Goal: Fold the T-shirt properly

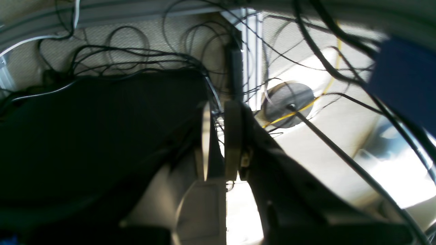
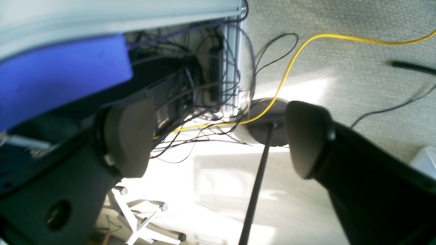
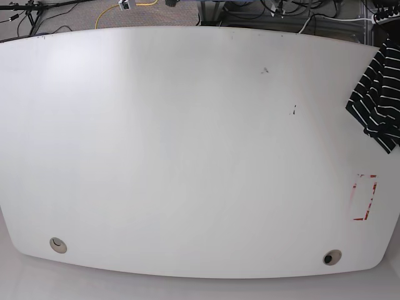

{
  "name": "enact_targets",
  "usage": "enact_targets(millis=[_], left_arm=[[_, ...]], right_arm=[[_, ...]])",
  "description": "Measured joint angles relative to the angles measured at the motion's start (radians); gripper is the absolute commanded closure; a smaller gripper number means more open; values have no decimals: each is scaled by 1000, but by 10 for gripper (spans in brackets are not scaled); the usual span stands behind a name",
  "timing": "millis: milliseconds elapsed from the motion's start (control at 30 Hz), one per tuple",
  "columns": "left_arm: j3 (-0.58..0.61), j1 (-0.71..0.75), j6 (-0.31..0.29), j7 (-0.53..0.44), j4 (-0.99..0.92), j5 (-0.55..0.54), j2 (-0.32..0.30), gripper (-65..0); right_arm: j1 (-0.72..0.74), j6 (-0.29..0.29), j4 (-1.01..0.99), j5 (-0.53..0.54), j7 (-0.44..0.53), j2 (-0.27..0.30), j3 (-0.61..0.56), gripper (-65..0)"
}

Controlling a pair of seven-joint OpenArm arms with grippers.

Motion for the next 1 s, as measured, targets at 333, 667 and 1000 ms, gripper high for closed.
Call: enact_targets(millis=[333, 667, 1000], left_arm=[[0, -188, 0, -74, -327, 4, -24, -157], [0, -279, 7, -83, -402, 4, -21, -164], [6, -268, 34, -77, -407, 5, -19, -169]], right_arm=[[107, -91, -132, -2, 21, 9, -68, -574], [146, -164, -175, -2, 19, 4, -158, -574], [158, -221, -179, -2, 19, -10, -210, -575]])
